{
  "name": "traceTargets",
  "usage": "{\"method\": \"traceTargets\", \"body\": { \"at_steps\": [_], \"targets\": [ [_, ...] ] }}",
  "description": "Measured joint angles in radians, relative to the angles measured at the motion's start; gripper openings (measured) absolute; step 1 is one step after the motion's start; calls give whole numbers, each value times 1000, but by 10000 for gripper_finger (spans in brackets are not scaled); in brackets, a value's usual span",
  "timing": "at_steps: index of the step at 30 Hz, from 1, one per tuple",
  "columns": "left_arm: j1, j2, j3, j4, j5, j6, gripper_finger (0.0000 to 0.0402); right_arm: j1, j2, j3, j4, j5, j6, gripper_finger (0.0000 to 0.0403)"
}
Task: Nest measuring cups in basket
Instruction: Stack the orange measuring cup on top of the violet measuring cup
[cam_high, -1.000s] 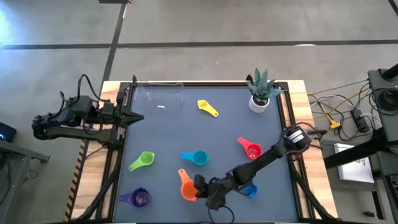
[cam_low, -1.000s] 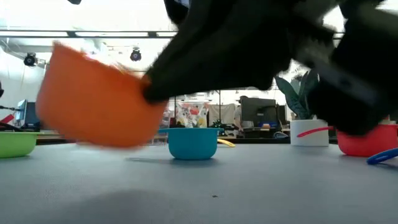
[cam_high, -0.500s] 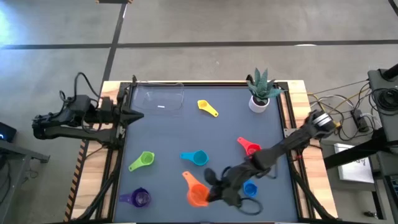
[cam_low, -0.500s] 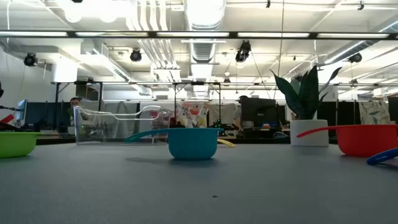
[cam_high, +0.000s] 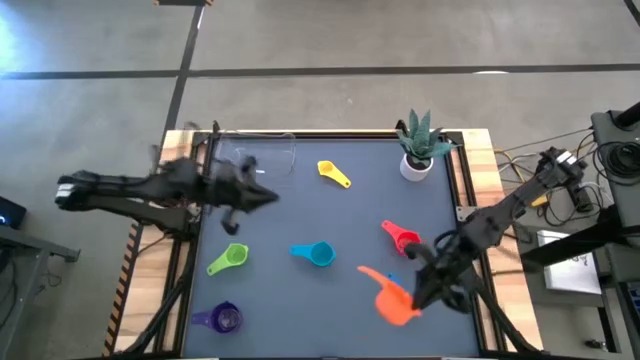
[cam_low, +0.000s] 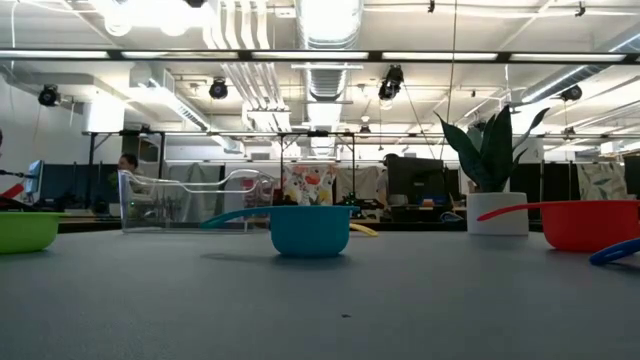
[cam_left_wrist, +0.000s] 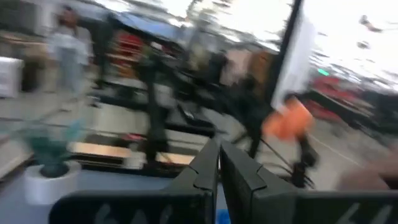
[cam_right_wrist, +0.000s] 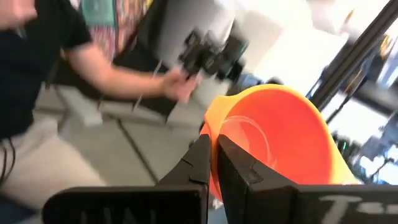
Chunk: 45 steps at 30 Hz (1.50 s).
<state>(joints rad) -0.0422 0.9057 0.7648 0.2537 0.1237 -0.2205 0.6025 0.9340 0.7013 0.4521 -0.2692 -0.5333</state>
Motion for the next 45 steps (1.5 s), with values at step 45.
{"method": "traceTargets", "body": {
  "at_steps": [45],
  "targets": [
    [-225, 541, 294, -22, -196, 56, 0, 0, 278, -46, 580, 75, 230, 8]
  ]
}}
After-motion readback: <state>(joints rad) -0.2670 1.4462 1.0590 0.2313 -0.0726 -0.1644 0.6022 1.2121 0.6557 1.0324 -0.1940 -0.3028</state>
